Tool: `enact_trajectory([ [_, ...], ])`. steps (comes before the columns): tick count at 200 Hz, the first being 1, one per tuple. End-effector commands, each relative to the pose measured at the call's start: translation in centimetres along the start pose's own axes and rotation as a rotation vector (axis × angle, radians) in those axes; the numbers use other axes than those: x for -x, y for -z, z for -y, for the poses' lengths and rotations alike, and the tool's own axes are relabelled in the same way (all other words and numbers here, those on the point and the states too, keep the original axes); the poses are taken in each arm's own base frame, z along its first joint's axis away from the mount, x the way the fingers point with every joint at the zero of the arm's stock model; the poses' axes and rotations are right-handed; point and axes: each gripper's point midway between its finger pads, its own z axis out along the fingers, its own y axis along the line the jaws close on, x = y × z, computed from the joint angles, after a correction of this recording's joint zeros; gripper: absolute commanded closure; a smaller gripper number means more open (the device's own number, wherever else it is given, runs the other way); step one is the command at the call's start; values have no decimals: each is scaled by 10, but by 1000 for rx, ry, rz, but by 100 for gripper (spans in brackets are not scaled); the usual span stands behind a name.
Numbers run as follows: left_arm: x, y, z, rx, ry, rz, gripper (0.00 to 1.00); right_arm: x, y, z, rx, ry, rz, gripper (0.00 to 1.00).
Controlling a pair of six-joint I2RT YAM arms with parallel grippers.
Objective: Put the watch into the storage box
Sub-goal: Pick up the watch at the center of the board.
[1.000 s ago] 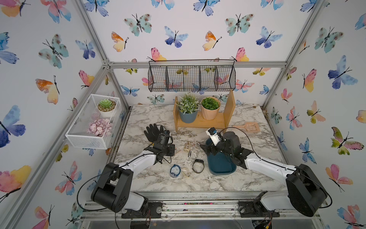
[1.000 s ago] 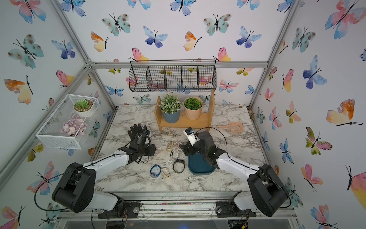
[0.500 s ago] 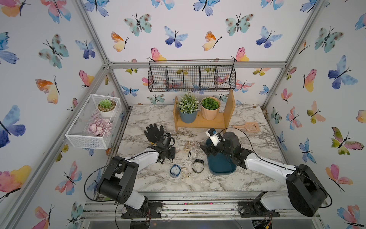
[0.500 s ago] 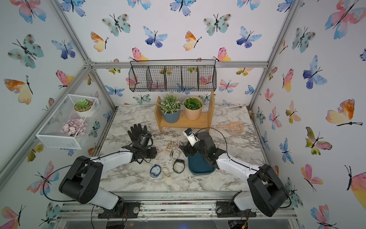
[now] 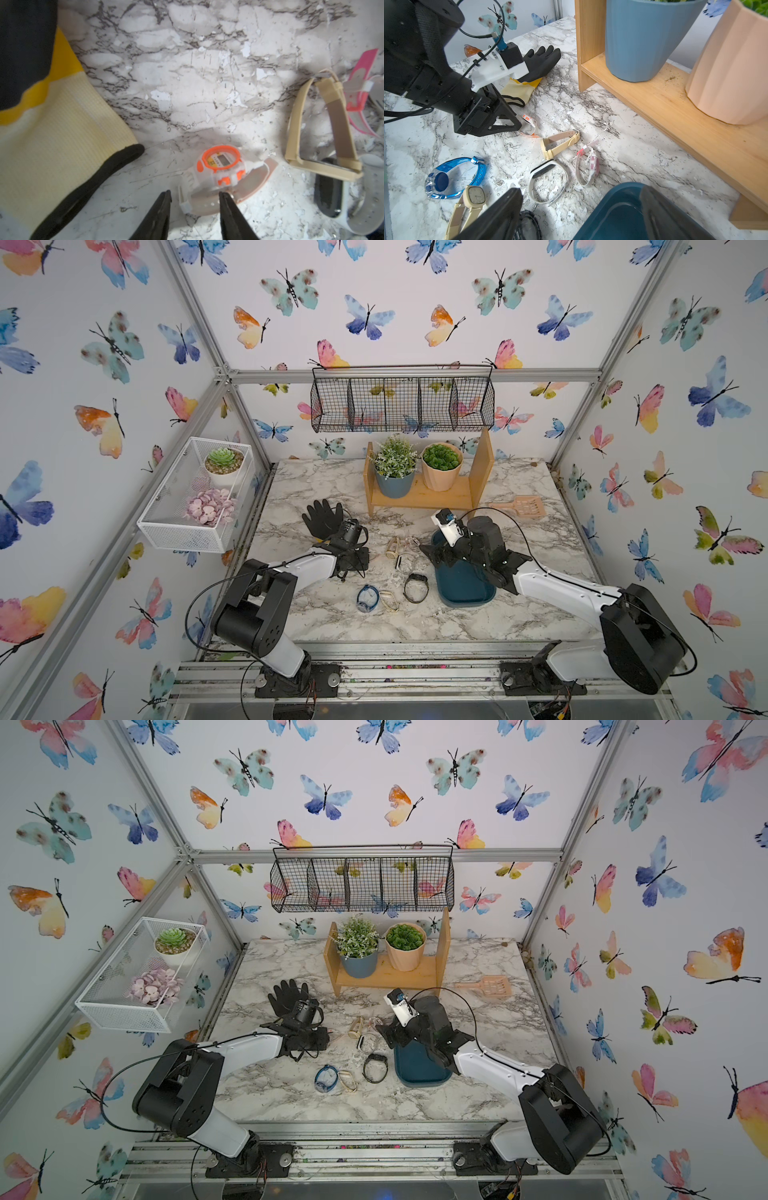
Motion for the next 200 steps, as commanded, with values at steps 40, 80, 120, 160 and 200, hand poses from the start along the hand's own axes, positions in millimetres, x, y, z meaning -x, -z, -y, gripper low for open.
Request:
enact_trajectory([
  [40,6,-4,-6,47,19,13,88,-2,-1,-7,30,12,-8,5],
  [80,11,1,-4,42,19,32,100,1,0,-8,40,13,-1,5],
  [120,37,25,27,-42,-54,123,100,10,8,-5,17,4,20,5],
  [160,59,45,90,-191,-157,183,100,12,17,12,-88,-47,10,5],
  [200,58,46,160,-297,-278,175,100,15,32,36,-239,-101,-12,2],
])
